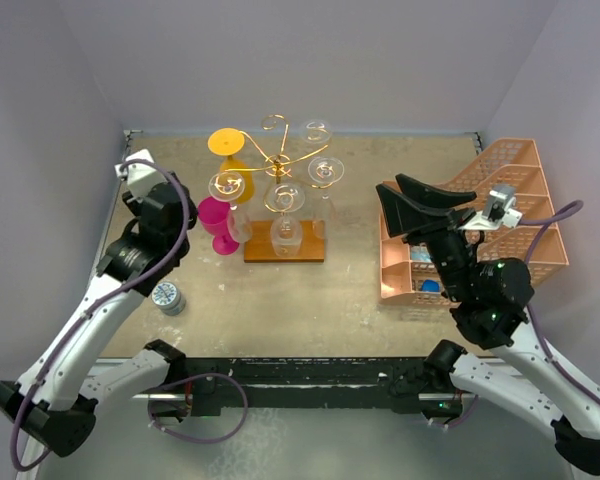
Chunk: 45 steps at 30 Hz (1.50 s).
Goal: Place the wine glass upside down on the wine glass rack
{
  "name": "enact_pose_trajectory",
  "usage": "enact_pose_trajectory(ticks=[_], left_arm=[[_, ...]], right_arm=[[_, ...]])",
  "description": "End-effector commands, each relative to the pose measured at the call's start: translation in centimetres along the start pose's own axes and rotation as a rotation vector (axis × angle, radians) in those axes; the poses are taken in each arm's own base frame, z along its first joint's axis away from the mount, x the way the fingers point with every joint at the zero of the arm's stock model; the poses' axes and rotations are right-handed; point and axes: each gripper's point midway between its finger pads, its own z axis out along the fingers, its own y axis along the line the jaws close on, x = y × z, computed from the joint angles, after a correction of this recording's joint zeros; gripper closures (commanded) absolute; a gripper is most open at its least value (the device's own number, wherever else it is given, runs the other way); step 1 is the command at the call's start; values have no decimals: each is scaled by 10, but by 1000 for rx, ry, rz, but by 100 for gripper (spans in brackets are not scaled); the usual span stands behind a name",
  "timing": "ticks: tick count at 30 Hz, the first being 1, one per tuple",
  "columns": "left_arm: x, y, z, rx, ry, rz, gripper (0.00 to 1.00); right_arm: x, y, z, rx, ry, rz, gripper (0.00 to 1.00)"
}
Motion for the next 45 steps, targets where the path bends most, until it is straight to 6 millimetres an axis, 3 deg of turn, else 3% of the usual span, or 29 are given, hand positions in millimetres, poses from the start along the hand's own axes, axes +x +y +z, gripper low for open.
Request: enact_pose_trajectory(ticks=[1, 11, 17, 24, 29, 36, 41, 45], left_arm=[[44, 0, 17, -61, 112, 26, 49], [116, -19, 57, 75, 361, -88, 48], [128, -18, 74, 101, 432, -134, 50], [128, -15, 82, 71, 461, -108, 60], [146, -3, 88, 3, 547, -10, 72], [123, 15, 87, -79, 503, 80, 100], [95, 30, 77, -139, 432, 97, 100], [58, 41, 56, -166, 336, 48, 100]], right_arm=[[-24, 1, -7, 4, -83, 30, 41], [-33, -3, -22, 13, -113, 56, 46], [-29, -4, -24, 11, -107, 63, 46], [-25, -5, -23, 15, -98, 60, 46], [-26, -6, -24, 19, -100, 66, 46], [-28, -6, -25, 26, -101, 71, 46], [-29, -5, -24, 28, -100, 91, 46], [-23, 1, -19, 5, -72, 105, 43]])
